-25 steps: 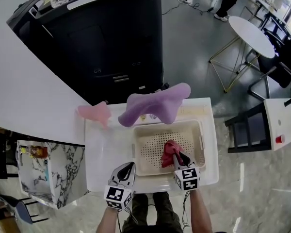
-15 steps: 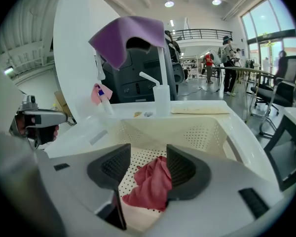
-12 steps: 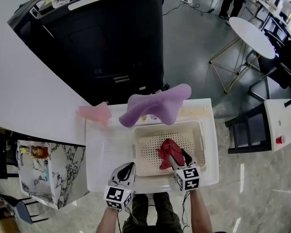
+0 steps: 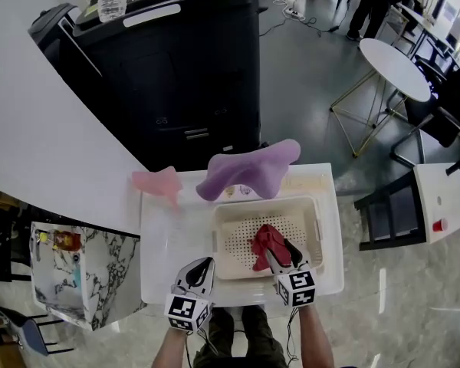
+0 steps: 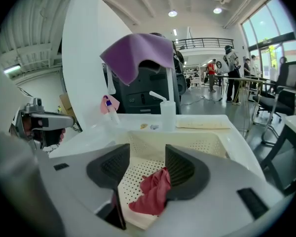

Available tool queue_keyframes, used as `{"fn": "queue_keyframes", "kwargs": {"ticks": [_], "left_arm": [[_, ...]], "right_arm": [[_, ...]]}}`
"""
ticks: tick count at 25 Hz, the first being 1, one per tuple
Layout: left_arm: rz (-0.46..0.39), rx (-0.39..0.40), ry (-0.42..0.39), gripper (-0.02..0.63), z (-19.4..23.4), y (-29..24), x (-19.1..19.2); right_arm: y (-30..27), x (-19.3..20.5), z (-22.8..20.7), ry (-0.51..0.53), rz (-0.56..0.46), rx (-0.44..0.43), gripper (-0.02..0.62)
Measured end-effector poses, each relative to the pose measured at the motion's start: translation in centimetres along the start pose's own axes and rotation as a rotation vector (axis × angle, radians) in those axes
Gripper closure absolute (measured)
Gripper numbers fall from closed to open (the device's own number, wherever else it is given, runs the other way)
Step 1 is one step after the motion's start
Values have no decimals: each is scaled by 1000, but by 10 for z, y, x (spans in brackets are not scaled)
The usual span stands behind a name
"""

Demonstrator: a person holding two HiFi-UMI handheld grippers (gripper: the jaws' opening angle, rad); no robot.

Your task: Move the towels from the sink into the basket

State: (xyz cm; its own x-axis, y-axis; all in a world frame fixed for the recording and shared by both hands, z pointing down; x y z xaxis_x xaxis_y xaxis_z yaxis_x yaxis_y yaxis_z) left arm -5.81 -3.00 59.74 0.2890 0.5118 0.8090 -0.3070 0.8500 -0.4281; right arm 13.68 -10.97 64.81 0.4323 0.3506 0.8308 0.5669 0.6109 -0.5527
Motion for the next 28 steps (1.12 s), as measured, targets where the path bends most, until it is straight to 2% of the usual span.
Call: {"fn": "queue_keyframes", "kwargs": {"ticks": [7,12,19,28], "left_arm": [[-59,3,-17,603,-5,25,-26],[-119,5,-23,603,-6,48,-50],[-195,6,-41,603,1,85,-76],[-254,-13,-42,603,34,133,-88]], "right_arm": [[27,-39,25,35,-89,11,406],[56,-83,44,64,-195,35,452],[82,-126,89,117,-288,33,521],[79,-162,153,173,-343,-5,546]]}}
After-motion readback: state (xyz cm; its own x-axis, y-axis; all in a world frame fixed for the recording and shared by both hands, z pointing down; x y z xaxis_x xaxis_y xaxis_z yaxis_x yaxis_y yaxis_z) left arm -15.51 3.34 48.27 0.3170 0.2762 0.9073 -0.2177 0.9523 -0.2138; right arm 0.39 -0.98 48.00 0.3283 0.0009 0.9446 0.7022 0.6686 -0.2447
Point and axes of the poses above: the fingertips, and each gripper's own axes: y backward along the fingers, z to its left, x out of its underside, the point moved 3 cm from there along y, backward along the fingers, and after that the axes turned 15 degrees about y, right-handed, at the moved point
